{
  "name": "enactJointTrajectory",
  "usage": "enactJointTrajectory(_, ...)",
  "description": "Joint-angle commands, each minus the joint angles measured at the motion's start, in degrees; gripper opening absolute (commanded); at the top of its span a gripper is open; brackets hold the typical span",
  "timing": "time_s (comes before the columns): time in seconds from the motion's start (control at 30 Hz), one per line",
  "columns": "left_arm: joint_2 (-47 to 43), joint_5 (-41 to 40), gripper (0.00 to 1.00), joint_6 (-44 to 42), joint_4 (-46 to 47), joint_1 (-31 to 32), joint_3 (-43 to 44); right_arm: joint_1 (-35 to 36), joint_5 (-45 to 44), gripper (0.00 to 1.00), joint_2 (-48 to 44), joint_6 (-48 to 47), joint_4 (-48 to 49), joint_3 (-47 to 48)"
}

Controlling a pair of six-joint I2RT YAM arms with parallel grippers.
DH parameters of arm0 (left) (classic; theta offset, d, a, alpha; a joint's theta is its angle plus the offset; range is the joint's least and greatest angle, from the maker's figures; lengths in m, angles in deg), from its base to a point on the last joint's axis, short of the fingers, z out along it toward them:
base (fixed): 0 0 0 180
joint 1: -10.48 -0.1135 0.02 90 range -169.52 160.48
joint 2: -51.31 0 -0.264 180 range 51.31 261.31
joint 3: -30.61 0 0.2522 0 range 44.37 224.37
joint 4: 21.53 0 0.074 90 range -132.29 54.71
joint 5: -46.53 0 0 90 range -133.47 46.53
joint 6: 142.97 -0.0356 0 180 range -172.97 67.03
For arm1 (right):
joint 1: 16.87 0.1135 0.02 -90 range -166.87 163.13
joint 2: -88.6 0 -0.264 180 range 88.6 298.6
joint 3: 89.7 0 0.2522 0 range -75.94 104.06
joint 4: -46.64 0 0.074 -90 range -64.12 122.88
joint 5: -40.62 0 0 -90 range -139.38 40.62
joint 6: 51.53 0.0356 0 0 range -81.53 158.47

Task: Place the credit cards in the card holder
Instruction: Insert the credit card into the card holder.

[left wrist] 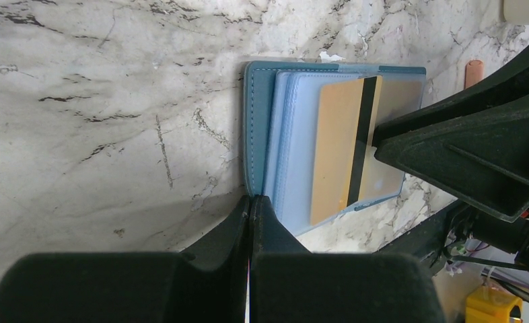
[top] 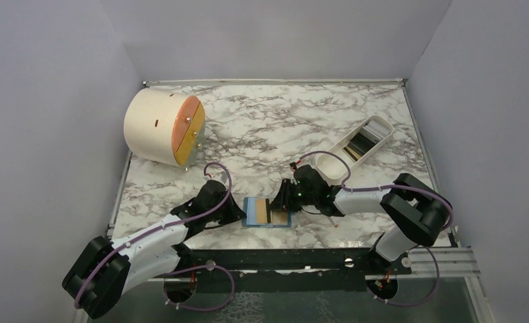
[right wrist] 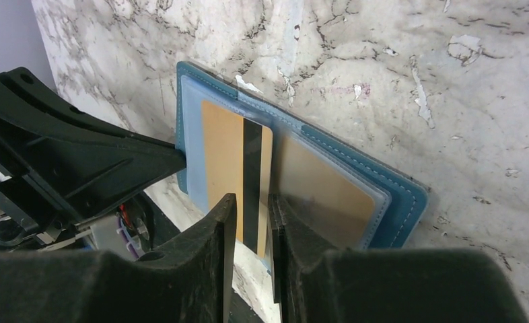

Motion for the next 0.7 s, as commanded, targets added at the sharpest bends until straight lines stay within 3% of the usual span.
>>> enactJointTrajectory(0.0,-0.4,0.8,0.00,0.4,1.1,-0.1,-1.0,1.0,0.3,0.24,1.1,0.2,0.3,1.0)
enactJointTrajectory(0.47,-1.0,0.8,0.00,0.7,1.5,-0.1,-1.0,4.5,1.1,0.18,6.3,0.6,2.4,6.7)
enactJointTrajectory(0.67,-1.1,-0.5,0.00,-0.4,0.2,-0.1,-0.3,4.6,-4.3,0.30,3.1,-4.8,-5.7,7.9)
